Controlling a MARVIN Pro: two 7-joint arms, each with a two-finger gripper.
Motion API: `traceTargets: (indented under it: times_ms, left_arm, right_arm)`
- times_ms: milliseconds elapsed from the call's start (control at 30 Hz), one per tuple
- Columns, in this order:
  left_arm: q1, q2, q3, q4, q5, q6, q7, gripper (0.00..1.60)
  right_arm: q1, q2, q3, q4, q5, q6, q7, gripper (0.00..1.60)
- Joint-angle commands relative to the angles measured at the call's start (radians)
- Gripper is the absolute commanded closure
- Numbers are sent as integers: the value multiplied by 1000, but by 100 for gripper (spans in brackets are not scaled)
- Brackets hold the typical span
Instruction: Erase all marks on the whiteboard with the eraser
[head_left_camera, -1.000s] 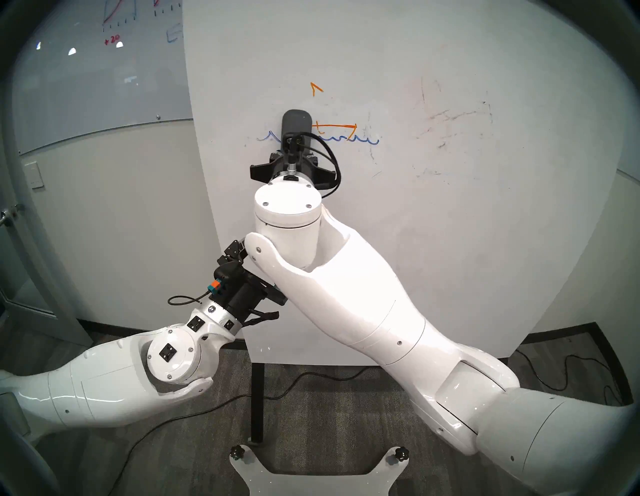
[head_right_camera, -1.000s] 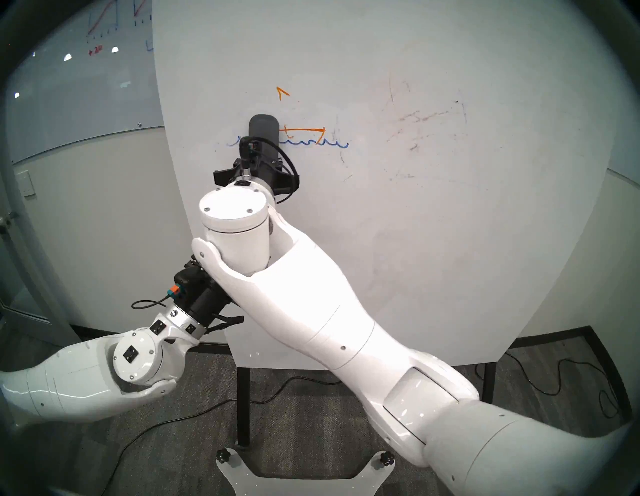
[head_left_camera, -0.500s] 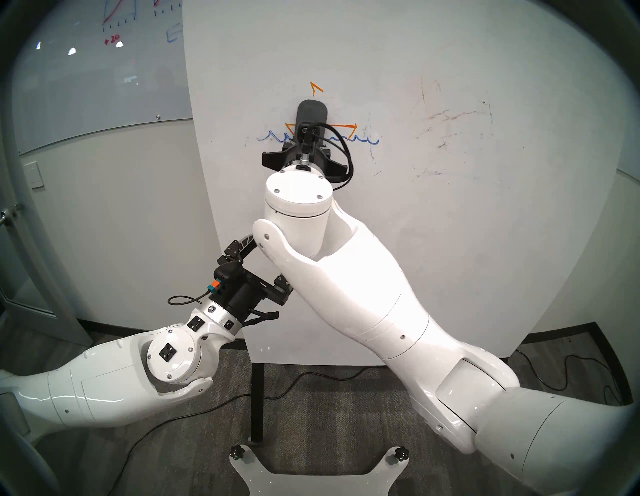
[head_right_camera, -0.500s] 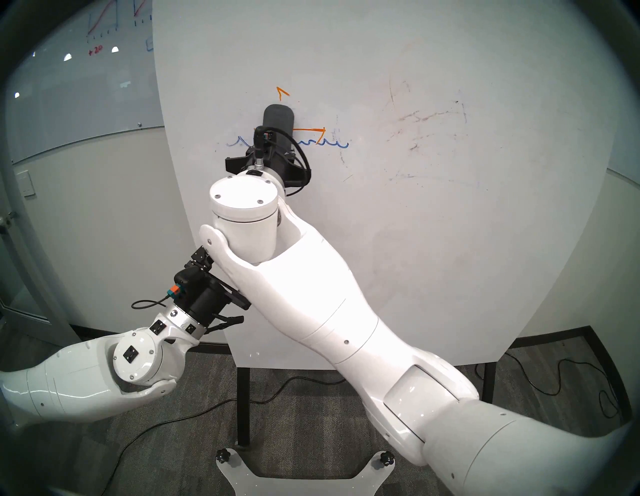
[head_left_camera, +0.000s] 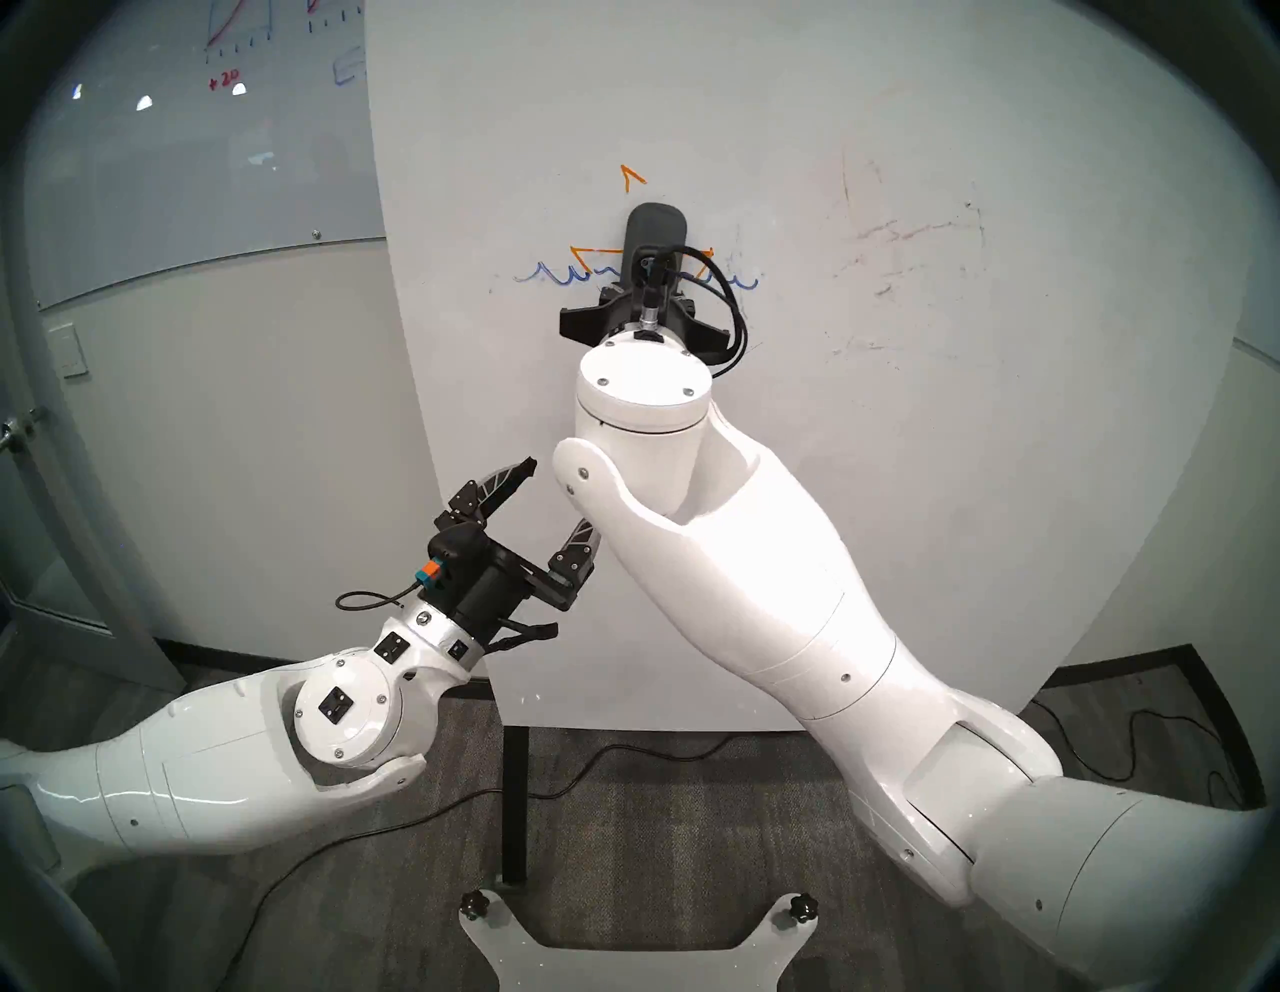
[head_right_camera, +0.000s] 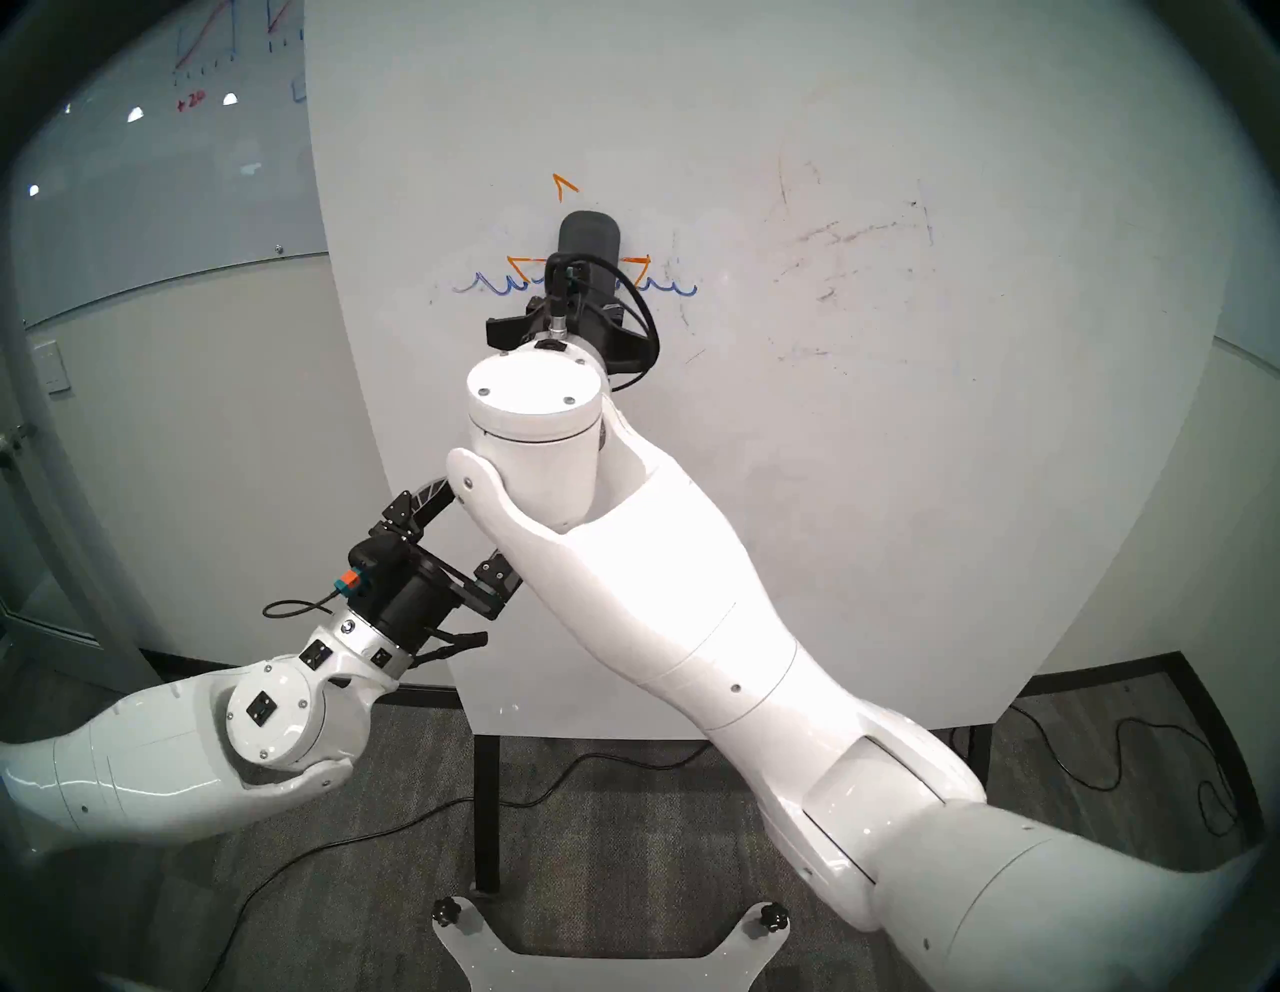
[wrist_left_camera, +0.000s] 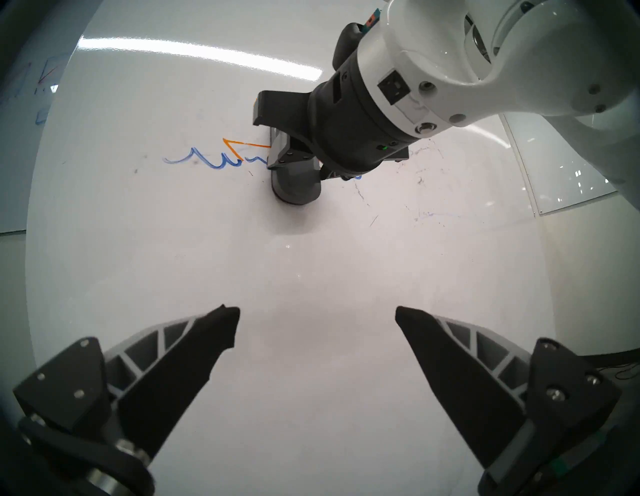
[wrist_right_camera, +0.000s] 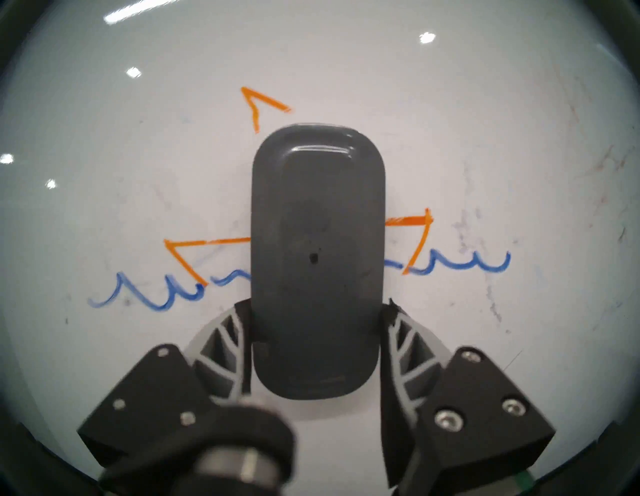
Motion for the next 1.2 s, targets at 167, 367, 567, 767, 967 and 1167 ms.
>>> traceTargets:
  times_ms: [167, 367, 567, 767, 967, 1167]
  left_arm:
    - [-9, 0, -9, -8, 0, -7, 1, 0]
    - [-9, 0, -9, -8, 0, -7, 1, 0]
    - [-10, 0, -9, -8, 0, -6, 1, 0]
    - [-10, 0, -9, -8, 0, -7, 1, 0]
    - [-10, 1, -9, -9, -1, -8, 1, 0]
    - [-10, 1, -9, -8, -1, -8, 1, 0]
  right_arm:
    - [38, -122, -77, 91, 9, -50, 26, 160]
    - [39, -92, -43, 73, 10, -62, 3, 160]
    - [59, -40, 15, 21, 2, -49, -11, 160]
    - [60, 5, 61, -29, 5, -24, -18, 160]
    - [35, 13, 47, -55, 21, 14, 0, 160]
    - [10, -25, -10, -11, 21, 1, 15, 160]
